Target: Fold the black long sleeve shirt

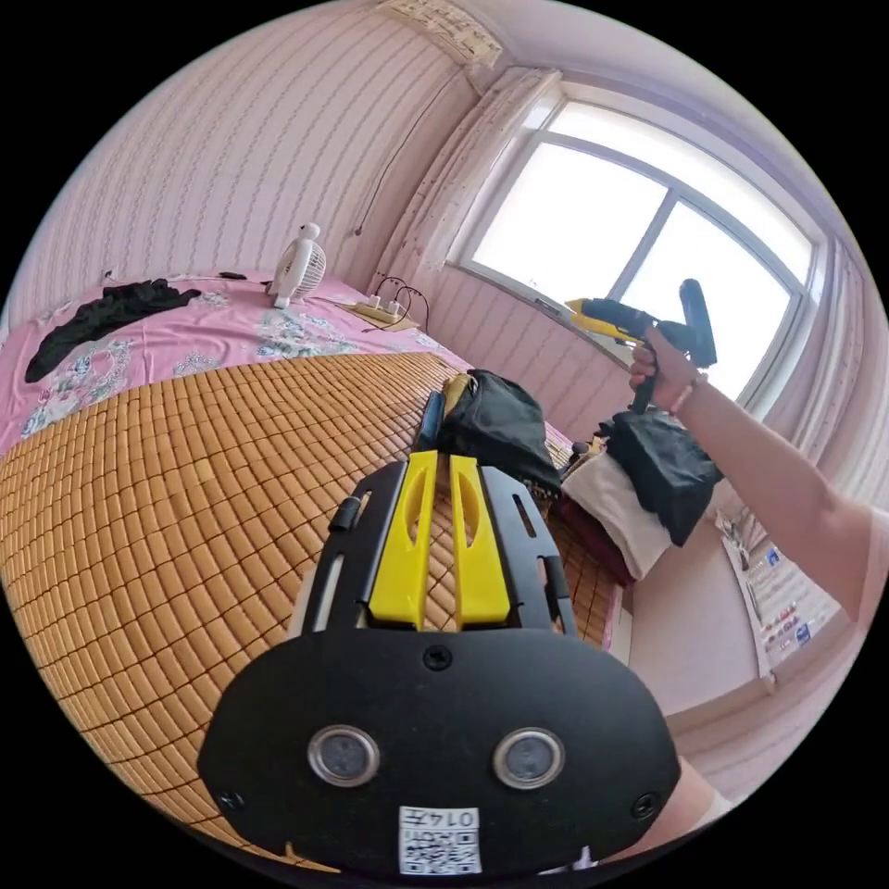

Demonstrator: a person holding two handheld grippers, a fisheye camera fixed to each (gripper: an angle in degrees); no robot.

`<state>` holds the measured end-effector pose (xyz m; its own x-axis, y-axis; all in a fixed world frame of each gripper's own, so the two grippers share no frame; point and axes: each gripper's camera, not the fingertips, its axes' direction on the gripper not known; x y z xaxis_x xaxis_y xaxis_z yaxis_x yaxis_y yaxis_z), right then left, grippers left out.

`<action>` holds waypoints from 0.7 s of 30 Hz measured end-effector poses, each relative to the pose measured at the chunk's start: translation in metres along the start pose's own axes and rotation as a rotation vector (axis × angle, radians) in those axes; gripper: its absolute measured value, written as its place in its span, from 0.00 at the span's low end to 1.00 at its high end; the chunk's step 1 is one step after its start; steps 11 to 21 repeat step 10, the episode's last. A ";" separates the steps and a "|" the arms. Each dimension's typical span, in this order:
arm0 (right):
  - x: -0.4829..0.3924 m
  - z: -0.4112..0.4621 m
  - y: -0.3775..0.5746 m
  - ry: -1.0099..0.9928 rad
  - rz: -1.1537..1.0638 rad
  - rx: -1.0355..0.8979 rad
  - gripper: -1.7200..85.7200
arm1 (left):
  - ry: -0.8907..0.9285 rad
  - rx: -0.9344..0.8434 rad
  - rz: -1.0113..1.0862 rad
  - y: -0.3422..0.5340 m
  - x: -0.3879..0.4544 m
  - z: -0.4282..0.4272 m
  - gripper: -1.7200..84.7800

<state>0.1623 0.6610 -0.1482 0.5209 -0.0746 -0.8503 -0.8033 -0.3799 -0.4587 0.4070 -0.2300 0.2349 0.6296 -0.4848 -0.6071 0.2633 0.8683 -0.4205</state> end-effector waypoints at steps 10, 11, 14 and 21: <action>-0.181 -0.128 0.316 -0.058 -0.033 -0.291 0.04 | -0.400 -0.173 -0.010 0.237 -0.004 -0.330 0.01; -0.181 -0.128 0.316 -0.058 -0.033 -0.291 0.04 | -0.400 -0.173 -0.010 0.237 -0.004 -0.330 0.01; -0.181 -0.128 0.316 -0.058 -0.033 -0.291 0.04 | -0.400 -0.173 -0.010 0.237 -0.004 -0.330 0.01; -0.181 -0.128 0.316 -0.058 -0.033 -0.291 0.04 | -0.400 -0.173 -0.010 0.237 -0.004 -0.330 0.01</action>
